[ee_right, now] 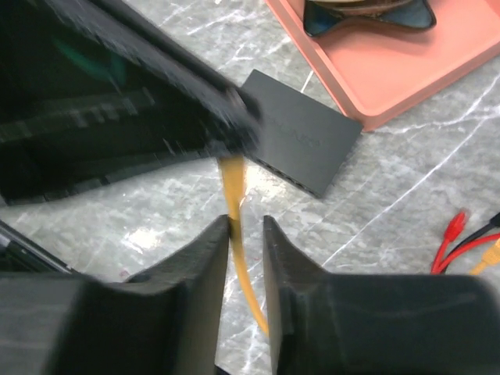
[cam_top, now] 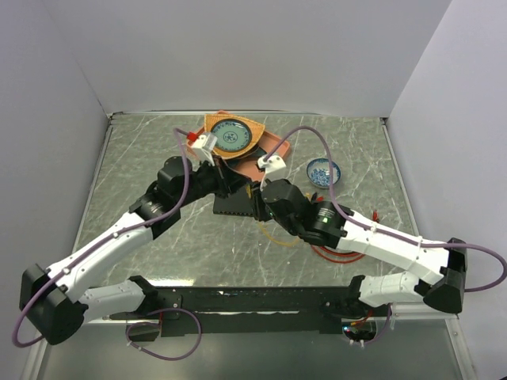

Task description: Insert the plug into the switch port

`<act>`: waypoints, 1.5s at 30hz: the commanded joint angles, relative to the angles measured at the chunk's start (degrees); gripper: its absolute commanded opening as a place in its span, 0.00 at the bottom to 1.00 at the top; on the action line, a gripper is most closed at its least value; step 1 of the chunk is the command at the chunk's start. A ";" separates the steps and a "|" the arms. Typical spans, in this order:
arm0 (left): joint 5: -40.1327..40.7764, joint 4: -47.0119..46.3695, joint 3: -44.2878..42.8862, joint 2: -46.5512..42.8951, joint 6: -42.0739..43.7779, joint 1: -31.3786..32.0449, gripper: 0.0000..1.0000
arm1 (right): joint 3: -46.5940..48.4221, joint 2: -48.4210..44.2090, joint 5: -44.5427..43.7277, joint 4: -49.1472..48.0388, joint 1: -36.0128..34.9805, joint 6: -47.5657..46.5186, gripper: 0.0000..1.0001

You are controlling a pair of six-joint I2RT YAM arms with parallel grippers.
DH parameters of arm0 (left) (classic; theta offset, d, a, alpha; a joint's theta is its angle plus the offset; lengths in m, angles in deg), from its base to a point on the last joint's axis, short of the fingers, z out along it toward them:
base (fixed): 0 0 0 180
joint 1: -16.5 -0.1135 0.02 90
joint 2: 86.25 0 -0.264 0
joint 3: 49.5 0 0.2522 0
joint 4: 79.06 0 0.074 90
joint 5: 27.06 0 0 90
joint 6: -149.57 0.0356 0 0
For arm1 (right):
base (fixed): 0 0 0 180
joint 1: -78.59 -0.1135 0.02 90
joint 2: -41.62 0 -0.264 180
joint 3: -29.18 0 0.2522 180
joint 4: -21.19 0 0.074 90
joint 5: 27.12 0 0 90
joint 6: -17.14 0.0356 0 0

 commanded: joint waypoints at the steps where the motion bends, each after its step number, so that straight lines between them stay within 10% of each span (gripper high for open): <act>1: 10.50 1.90 0.80 -5.46 2.15 -0.20 0.01 | -2.32 -5.94 2.21 -4.75 0.16 -1.12 0.43; 9: 7.28 -3.25 4.66 -10.92 5.31 -0.20 0.01 | -8.46 -13.41 14.77 -12.13 4.63 -2.44 0.89; 14: -3.17 -10.91 7.83 -14.96 6.55 -0.29 0.01 | -13.38 -17.27 29.80 -20.11 10.08 -1.56 0.98; 25: -21.20 -27.44 13.37 -17.43 5.14 -0.20 0.01 | -19.02 -18.51 51.17 -37.18 13.08 1.60 0.93; 45: -25.43 -32.81 14.26 -19.10 3.12 -0.20 0.01 | -23.94 -18.95 62.25 -53.36 14.22 6.88 0.68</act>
